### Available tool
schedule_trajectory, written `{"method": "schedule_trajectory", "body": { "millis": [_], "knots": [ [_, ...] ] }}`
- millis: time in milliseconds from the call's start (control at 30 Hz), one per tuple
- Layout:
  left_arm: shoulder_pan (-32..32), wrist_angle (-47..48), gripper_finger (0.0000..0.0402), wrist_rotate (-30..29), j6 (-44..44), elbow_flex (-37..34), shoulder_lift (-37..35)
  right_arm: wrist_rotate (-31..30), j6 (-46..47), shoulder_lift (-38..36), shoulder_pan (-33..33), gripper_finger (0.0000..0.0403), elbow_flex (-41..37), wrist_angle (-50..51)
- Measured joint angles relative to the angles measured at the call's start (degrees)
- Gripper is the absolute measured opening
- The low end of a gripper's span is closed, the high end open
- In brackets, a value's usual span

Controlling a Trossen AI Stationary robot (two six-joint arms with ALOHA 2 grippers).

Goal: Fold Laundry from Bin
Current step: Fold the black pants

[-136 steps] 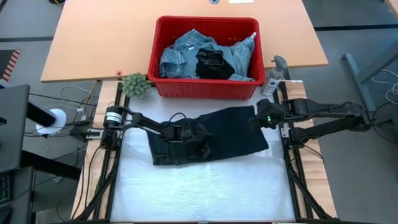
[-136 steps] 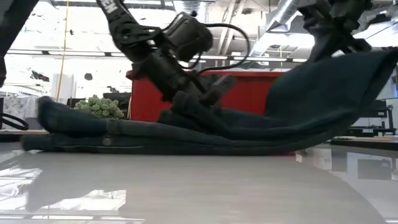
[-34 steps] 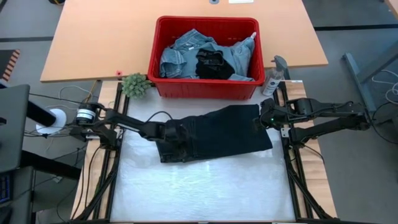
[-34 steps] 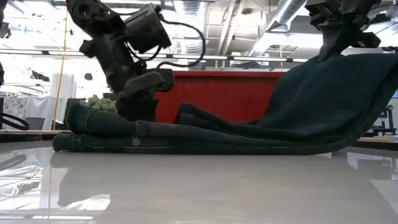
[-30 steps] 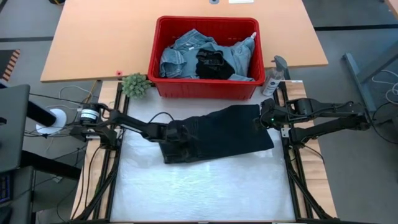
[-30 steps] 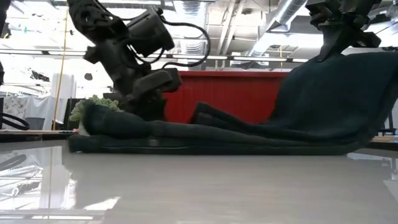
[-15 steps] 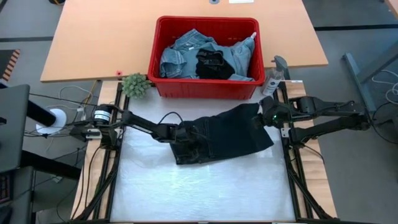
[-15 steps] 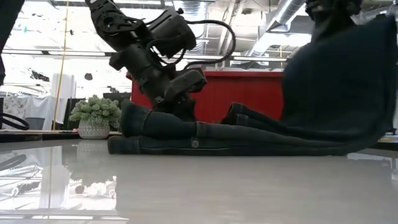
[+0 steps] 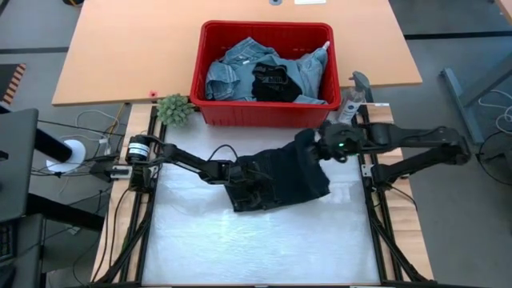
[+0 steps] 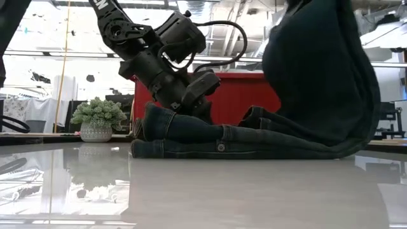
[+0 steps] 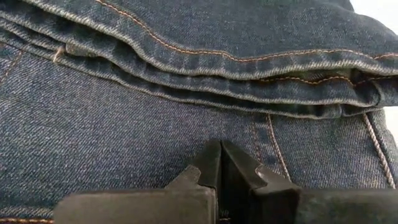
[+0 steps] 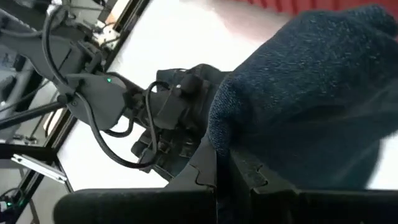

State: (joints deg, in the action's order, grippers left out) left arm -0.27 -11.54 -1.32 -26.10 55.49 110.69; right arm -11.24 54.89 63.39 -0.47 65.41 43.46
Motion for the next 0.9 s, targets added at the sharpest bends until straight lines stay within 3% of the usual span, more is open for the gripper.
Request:
{"method": "schedule_trajectory", "body": {
  "millis": [233,533,733,900],
  "knots": [
    [0.00,0.38,0.0000,-0.32,0.01,1.70,0.10,5.00,-2.11,6.54,0.00,0.0034,0.00,-12.92],
    [-0.04,0.36,0.0000,-1.53,0.76,2.27,0.17,6.81,-2.31,8.57,0.00,0.0034,0.00,-22.35],
    [0.04,-0.17,0.0000,-1.03,-0.90,2.28,-0.45,7.43,-2.84,9.01,0.16,0.0034,0.00,-22.67],
    [0.08,2.88,0.0000,1.89,-2.83,2.35,-5.78,7.62,-3.42,8.99,-0.02,0.0034,0.00,-22.56]
  ]
}}
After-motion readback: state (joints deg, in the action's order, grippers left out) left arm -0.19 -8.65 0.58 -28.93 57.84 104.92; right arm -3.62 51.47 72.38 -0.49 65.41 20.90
